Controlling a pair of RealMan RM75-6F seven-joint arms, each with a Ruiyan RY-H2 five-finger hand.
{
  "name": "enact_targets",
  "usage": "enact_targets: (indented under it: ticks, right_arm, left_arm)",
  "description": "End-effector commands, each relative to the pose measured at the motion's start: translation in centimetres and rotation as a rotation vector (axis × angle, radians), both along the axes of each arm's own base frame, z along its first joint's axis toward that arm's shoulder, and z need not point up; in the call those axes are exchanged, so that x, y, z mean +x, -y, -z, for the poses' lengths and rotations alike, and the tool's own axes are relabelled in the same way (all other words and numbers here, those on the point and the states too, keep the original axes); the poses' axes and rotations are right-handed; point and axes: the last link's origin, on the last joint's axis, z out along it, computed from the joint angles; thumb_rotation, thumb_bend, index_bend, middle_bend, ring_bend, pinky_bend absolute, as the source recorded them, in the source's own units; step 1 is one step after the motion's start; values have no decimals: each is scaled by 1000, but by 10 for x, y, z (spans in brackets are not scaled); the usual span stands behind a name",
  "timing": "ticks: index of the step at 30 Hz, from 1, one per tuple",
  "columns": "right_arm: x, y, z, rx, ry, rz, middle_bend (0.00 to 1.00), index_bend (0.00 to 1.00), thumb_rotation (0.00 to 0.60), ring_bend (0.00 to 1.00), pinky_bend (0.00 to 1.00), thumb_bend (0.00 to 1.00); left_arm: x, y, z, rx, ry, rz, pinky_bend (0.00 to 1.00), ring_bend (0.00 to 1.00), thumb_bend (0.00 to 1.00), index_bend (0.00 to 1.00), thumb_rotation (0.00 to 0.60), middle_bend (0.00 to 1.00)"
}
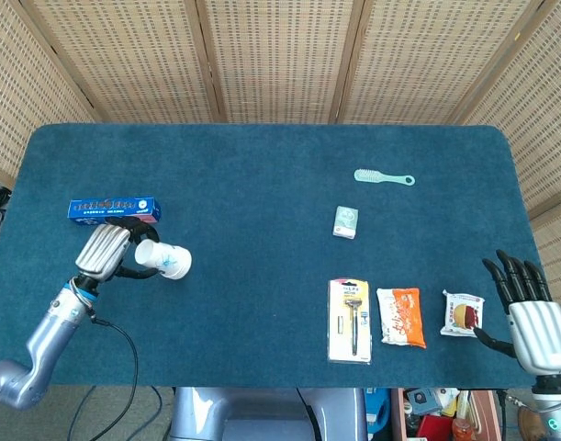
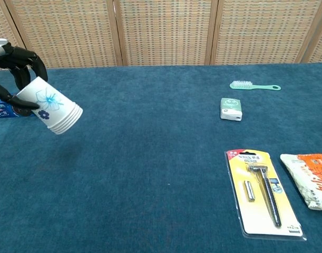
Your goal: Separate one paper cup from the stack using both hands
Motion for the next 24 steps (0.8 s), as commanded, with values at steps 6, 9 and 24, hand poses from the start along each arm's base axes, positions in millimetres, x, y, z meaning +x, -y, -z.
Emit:
enact_targets:
  ticks: [6, 9, 24]
  right_arm:
    - [8, 26, 13, -8, -2, -320, 66, 202, 600, 0, 0, 0]
    - [13, 37, 14, -6, -6, -392, 96, 242, 600, 0, 0, 0]
    - [65, 100, 15, 44, -30, -652, 186, 357, 600, 46, 9, 76]
  left_arm:
    - [57, -15, 7, -367, 632, -207, 477, 512, 100, 496, 600, 494]
    - [74, -22, 21, -431, 742, -232, 476, 512, 100, 496, 600, 494]
    - [168, -45, 94, -638, 936, -263, 476, 512, 100, 496, 600, 494]
